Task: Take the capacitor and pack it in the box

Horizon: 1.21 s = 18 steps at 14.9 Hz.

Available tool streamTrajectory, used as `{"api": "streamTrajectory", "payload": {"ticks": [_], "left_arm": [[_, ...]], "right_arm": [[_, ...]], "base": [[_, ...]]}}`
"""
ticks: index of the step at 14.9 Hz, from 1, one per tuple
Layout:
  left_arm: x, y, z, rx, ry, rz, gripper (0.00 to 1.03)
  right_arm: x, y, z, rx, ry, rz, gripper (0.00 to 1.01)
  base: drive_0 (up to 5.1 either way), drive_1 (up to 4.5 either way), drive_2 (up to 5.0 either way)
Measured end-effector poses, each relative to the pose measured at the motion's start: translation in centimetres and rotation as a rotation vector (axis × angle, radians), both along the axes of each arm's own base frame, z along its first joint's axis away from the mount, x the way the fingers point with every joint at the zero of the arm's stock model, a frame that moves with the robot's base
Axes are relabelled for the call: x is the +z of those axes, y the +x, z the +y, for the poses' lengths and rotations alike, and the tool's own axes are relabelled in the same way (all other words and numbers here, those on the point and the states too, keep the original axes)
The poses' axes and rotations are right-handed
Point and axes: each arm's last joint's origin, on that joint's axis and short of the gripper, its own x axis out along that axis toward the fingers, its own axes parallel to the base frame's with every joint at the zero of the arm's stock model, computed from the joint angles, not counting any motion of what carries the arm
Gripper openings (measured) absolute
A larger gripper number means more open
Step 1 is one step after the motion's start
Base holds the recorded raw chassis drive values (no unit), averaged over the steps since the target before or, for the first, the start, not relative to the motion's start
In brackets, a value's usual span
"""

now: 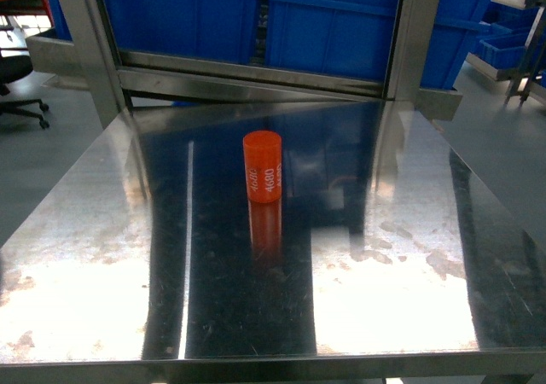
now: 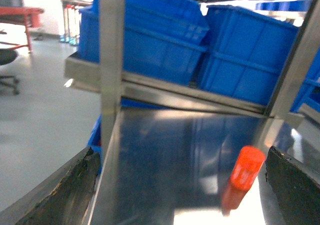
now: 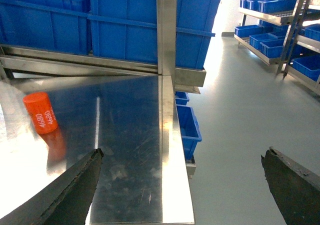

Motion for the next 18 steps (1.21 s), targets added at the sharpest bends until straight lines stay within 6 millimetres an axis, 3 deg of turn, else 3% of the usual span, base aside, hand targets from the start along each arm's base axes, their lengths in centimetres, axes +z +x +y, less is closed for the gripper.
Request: {"api": "streamTrajectory", "payload": {"ticks": [1,2,4,6,10,18], "left_arm": [[1.7,3.7,-1.1,-0.079,-0.006,-0.045,0.98],[2.1,7.8,-2.6,-0.141,-0.007,-0.052,0.98],[-0.1,14.4,-6.3,-0.261,-0.019,0.029,0.98],[-3.0,19.0,-10.1,-0.314,-0.010,0.144,0.98],[-6.8,22.4,-14.5,-0.357,0.017,0.248,0.98],[-15.2,26.4,-17.1,-0.325,0.075,0.399,0.98]], "right_arm": [[0.0,0.0,0.0,0.000,0.000,0.000,0.98],[0.0,0.0,0.0,0.000,0.000,0.000,0.98],[0.0,0.0,0.0,0.000,0.000,0.000,0.98],[0.0,0.0,0.0,0.000,0.000,0.000,0.98],[0.0,0.0,0.0,0.000,0.000,0.000,0.98],[0.0,0.0,0.0,0.000,0.000,0.000,0.98]], "base": [[0.0,0.00,0.0],[0.0,0.00,0.0],[0.0,0.00,0.0],[0.0,0.00,0.0],[0.0,0.00,0.0],[0.0,0.00,0.0]]}}
